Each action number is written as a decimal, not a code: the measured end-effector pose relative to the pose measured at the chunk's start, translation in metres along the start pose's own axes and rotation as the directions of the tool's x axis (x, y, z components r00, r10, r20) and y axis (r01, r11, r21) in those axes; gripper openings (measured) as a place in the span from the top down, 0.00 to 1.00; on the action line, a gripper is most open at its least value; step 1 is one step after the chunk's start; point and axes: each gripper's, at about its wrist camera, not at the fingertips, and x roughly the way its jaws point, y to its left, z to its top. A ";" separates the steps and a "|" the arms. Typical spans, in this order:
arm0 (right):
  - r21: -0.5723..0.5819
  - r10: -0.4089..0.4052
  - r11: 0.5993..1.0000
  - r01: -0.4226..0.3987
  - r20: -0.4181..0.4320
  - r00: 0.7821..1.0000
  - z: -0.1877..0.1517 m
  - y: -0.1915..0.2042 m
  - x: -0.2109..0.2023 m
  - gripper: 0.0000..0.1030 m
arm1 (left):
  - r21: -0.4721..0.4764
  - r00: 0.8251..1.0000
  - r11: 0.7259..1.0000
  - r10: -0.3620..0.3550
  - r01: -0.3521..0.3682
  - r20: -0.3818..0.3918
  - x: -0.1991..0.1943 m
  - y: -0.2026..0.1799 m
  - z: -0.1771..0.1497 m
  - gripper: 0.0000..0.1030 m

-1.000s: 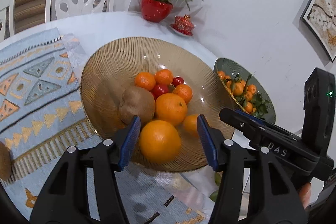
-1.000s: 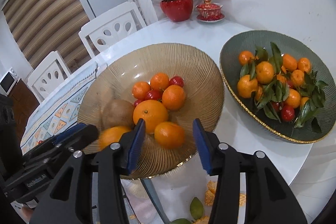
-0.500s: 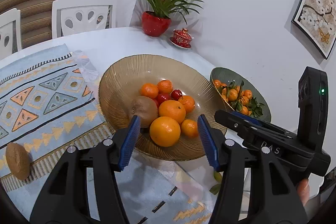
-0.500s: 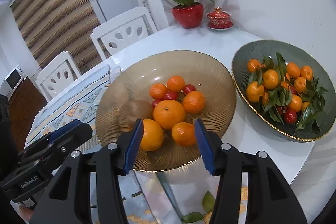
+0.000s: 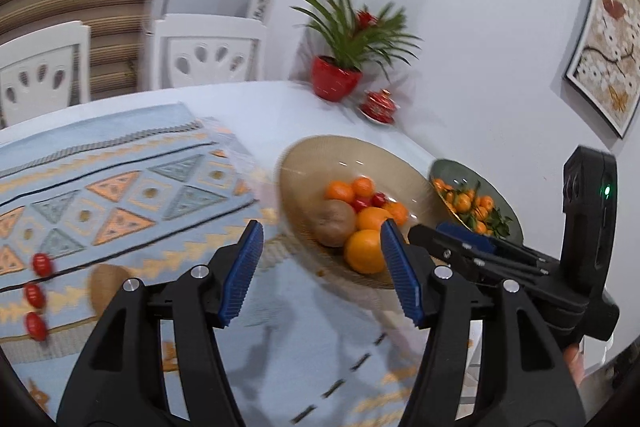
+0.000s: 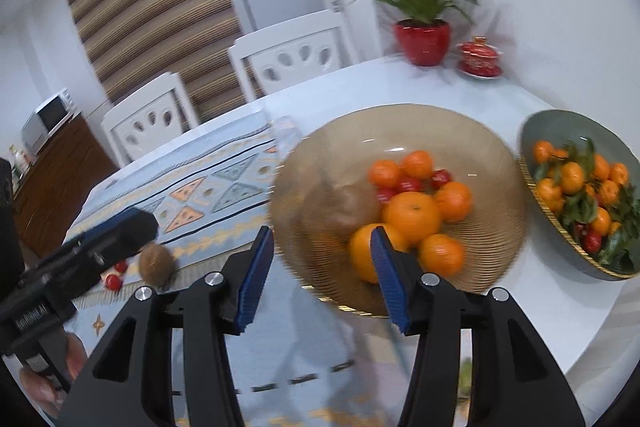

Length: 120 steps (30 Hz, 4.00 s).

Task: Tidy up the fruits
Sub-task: 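Move both open tools back to the tomatoes and kiwi on the tablecloth, then close the left tool on a cherry tomato while the right tool grasps a kiwi, then carry the tomato and kiwi in both tools over the amber bowl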

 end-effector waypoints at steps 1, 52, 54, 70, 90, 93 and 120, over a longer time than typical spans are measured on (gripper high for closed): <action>-0.014 0.011 1.000 -0.011 -0.006 1.000 -0.001 0.009 0.003 0.51 | -0.010 1.000 1.000 0.011 -0.011 0.009 -0.007 0.008 0.000 0.41; -0.200 0.133 0.962 -0.185 -0.245 0.960 -0.071 0.209 0.164 0.35 | -0.133 0.930 0.931 0.310 -0.339 -0.199 -0.033 0.226 -0.088 0.38; -0.220 0.115 0.961 -0.166 -0.228 0.967 -0.073 0.212 0.162 0.40 | -0.128 0.927 0.930 0.316 -0.345 -0.201 -0.033 0.225 -0.087 0.38; -0.241 0.095 0.960 -0.142 -0.198 0.976 -0.073 0.214 0.158 0.49 | -0.111 0.913 0.917 0.357 -0.383 -0.198 -0.033 0.223 -0.088 0.73; -0.206 0.147 0.963 -0.174 -0.139 0.979 -0.070 0.206 0.143 0.49 | -0.153 0.922 0.909 0.376 -0.387 -0.093 -0.054 0.219 -0.084 0.74; -0.200 0.160 0.963 -0.182 -0.124 0.979 -0.069 0.204 0.139 0.49 | -0.169 0.924 0.909 0.376 -0.382 -0.068 -0.058 0.219 -0.082 0.74; 0.109 0.207 0.967 -0.228 0.179 0.962 -0.016 0.054 0.032 0.49 | 0.064 0.974 0.975 0.205 -0.211 0.091 -0.039 0.060 -0.010 0.74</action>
